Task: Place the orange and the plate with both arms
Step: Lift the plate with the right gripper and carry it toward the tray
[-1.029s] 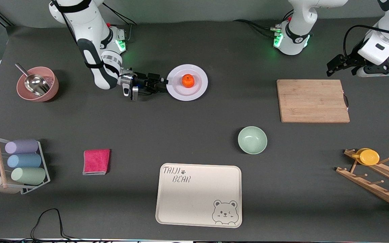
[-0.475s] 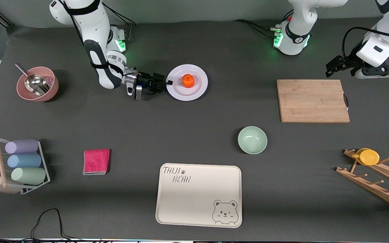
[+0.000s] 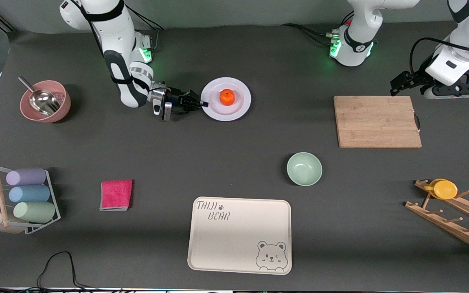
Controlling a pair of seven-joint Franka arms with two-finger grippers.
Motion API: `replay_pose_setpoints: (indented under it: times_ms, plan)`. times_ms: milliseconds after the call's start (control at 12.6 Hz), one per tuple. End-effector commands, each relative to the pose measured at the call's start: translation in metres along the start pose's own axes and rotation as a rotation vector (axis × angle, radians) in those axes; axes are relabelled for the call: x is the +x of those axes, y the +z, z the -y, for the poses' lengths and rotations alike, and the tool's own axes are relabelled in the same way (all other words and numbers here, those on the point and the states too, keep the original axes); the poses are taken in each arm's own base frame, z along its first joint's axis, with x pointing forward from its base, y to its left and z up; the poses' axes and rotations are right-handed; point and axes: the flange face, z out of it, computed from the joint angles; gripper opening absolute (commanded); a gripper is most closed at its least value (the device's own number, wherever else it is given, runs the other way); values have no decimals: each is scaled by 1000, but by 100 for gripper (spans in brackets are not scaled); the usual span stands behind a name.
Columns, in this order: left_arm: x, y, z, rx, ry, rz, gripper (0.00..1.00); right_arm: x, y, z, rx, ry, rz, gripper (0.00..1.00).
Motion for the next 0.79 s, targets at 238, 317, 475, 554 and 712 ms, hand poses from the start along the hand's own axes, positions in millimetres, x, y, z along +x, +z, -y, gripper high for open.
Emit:
replay_pose_setpoints:
  times_ms: [238,317,475,554,712]
  plan:
    - [0,-2,-4,2,7,-6,100,18,9,-1,6,74,-31,0]
    - [0,-1,-4,2,5,-5,100,33,12,7,31,88,-45,0]
    - [-2,-2,-9,8,13,-1,100,69,19,22,77,150,-39,0]
    - [-2,-2,-13,12,19,-1,100,93,20,29,99,163,-44,0]
    - [-2,-4,-14,12,17,-3,100,141,20,46,139,195,-44,0]
